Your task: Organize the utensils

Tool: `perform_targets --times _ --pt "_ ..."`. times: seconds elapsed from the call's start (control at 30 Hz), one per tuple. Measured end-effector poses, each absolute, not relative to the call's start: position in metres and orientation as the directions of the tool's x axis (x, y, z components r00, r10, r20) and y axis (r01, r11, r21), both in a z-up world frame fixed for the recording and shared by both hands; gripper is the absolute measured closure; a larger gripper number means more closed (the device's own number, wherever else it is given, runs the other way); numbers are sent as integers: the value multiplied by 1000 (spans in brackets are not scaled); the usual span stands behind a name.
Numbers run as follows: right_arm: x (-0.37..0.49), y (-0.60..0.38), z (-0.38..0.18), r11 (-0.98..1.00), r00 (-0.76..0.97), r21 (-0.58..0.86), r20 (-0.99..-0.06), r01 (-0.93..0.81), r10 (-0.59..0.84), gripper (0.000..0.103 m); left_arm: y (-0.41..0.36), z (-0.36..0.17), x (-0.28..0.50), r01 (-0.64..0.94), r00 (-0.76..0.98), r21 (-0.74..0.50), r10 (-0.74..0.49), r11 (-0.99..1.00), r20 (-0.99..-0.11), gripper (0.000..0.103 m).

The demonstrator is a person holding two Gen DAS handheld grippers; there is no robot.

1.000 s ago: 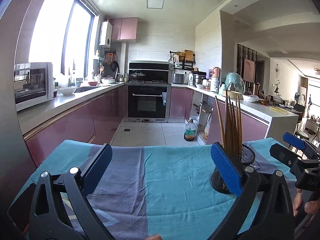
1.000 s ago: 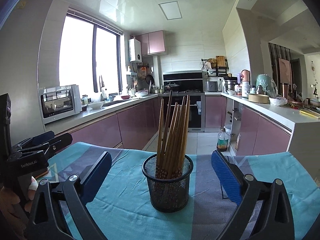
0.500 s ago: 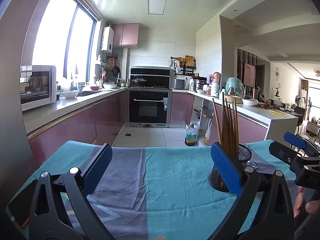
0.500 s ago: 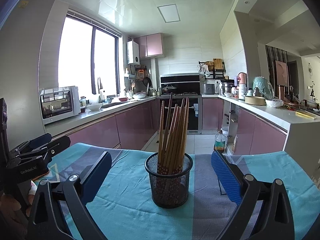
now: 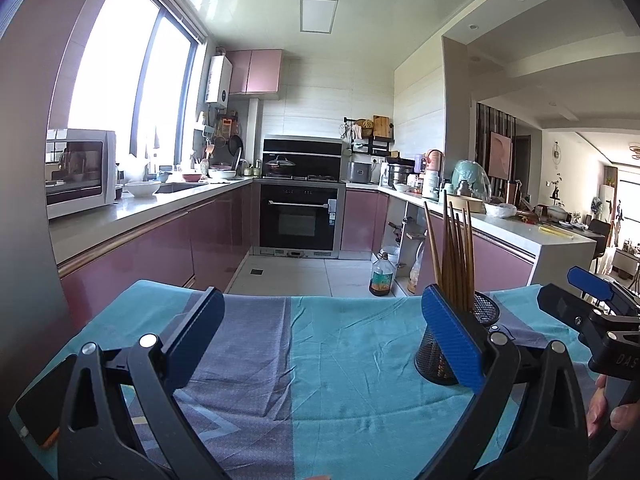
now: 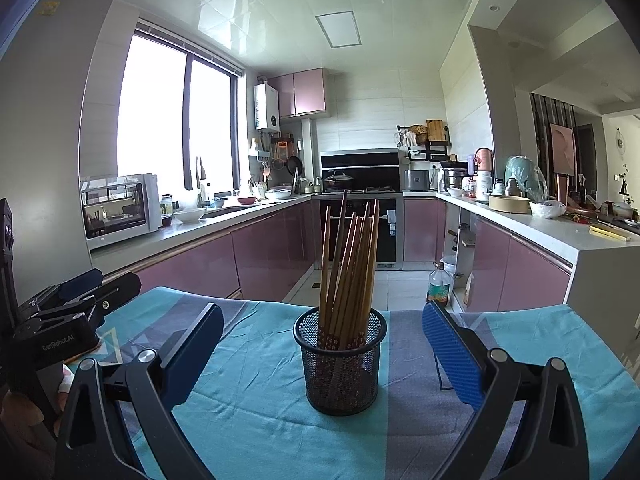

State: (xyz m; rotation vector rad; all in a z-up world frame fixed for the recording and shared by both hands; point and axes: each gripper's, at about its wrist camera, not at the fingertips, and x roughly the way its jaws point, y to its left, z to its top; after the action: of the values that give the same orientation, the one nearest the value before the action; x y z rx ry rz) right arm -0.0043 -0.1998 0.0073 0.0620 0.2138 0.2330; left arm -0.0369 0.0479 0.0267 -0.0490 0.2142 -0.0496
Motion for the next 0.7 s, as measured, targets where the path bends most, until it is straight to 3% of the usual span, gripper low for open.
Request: perform_targets --times 0.7 --pt "-11 -200 11 974 954 84 -197 -211 224 7 47 27 -38 42 976 -55 -53 998 -211 6"
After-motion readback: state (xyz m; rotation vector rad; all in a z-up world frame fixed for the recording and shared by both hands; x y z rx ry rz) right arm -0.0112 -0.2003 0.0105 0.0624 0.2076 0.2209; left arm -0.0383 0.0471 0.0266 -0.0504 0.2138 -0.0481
